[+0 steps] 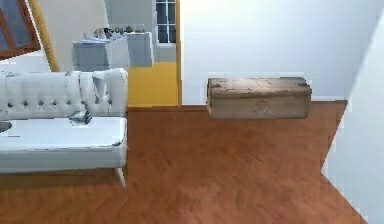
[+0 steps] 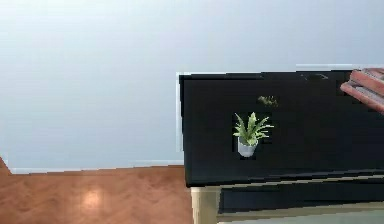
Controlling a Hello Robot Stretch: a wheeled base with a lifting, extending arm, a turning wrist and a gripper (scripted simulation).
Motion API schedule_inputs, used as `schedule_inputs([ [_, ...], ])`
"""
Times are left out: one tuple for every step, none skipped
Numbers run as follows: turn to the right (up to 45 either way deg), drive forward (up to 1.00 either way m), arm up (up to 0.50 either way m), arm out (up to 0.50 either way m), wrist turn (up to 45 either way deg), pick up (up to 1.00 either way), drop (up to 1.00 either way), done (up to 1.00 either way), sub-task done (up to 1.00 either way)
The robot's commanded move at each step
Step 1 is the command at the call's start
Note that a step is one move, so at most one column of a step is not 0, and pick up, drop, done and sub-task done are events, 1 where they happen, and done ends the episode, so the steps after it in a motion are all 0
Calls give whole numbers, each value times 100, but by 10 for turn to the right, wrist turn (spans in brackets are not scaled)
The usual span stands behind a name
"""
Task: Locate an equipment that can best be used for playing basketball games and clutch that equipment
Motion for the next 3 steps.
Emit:
schedule_inputs([
  [0, 15, 0, 0, 0, 0, 0, 0, 0],
  [270, 0, 0, 0, 0, 0, 0, 0, 0],
  [0, 100, 0, 0, 0, 0, 0, 0, 0],
])
